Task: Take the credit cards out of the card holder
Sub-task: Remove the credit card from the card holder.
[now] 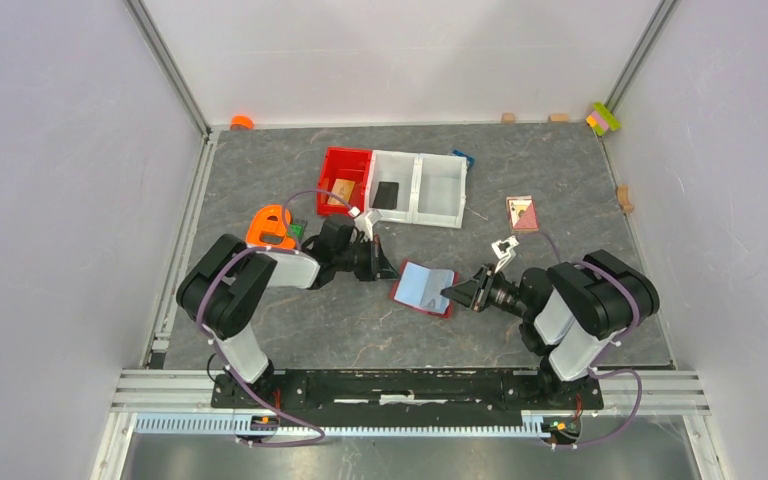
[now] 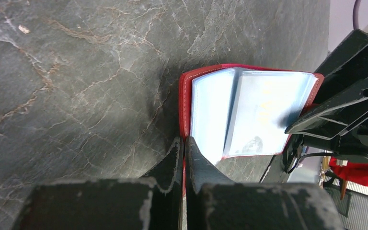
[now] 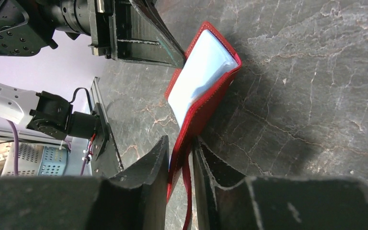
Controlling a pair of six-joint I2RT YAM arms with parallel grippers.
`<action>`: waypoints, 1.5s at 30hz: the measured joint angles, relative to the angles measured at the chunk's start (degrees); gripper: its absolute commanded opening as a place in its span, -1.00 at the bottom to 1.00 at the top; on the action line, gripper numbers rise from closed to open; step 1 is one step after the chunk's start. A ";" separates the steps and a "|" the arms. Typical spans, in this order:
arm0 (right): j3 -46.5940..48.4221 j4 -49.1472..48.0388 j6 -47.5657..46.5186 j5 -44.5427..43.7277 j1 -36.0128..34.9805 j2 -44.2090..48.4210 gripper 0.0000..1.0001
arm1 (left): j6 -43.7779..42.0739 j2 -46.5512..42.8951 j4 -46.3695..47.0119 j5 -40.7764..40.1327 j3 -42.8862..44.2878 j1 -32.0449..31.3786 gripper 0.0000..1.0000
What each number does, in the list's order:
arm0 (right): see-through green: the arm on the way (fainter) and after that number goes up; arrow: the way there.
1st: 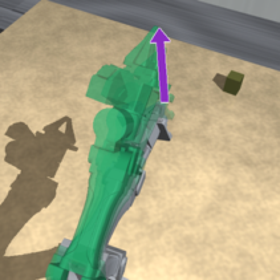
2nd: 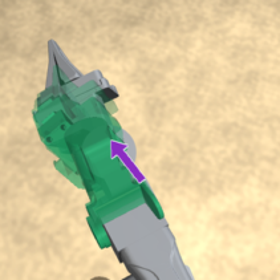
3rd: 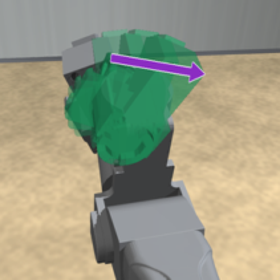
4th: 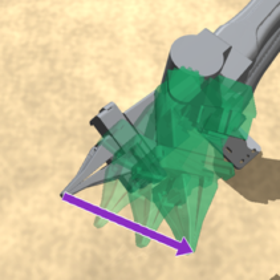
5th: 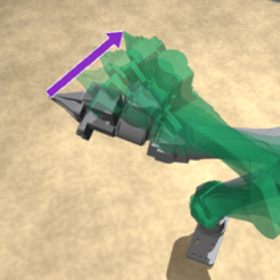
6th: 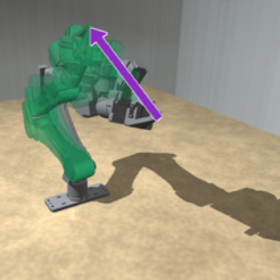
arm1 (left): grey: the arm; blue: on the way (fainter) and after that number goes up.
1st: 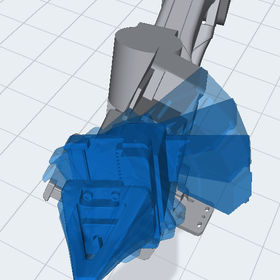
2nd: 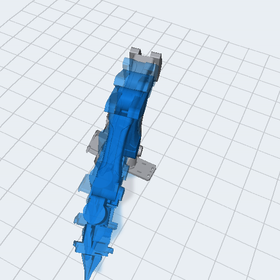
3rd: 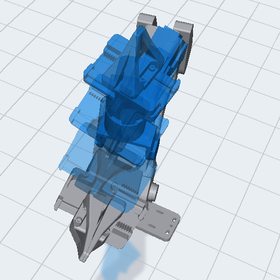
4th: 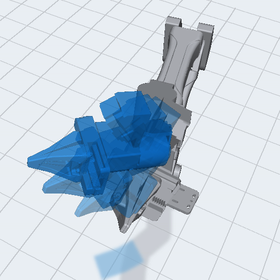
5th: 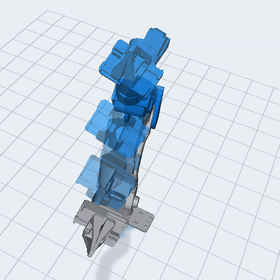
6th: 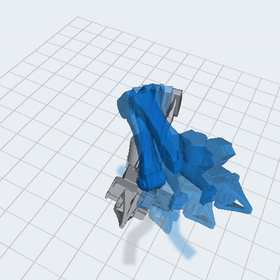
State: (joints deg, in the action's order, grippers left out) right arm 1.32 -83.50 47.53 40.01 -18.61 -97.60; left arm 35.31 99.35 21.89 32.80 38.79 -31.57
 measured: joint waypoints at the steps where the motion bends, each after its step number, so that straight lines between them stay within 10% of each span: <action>1: 0.00 0.00 -0.31 -0.04 0.00 0.28 -0.55 | 0.00 -0.09 -0.20 -0.15 0.02 0.00 -0.96; 11: 0.09 2.29 -2.80 -1.09 0.02 2.16 -0.90 | -0.04 -0.63 -1.05 -1.01 -0.22 0.07 -0.90; 22: 0.39 7.87 -6.56 -2.19 0.02 6.27 -1.00 | -2.73 -10.71 -4.42 -5.51 -2.91 0.00 0.06; 30: 0.37 6.32 -6.19 -1.62 0.02 6.62 -1.00 | -3.56 -18.78 0.15 -5.20 -7.19 -0.13 -0.41; 45: -0.24 0.02 0.28 2.38 0.00 4.55 -1.00 | 0.46 -6.58 12.15 6.36 -6.34 -2.62 -0.56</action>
State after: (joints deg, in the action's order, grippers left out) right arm 1.08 -83.48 47.81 42.39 -18.61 -93.06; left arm 35.77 92.77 34.04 39.16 32.45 -34.20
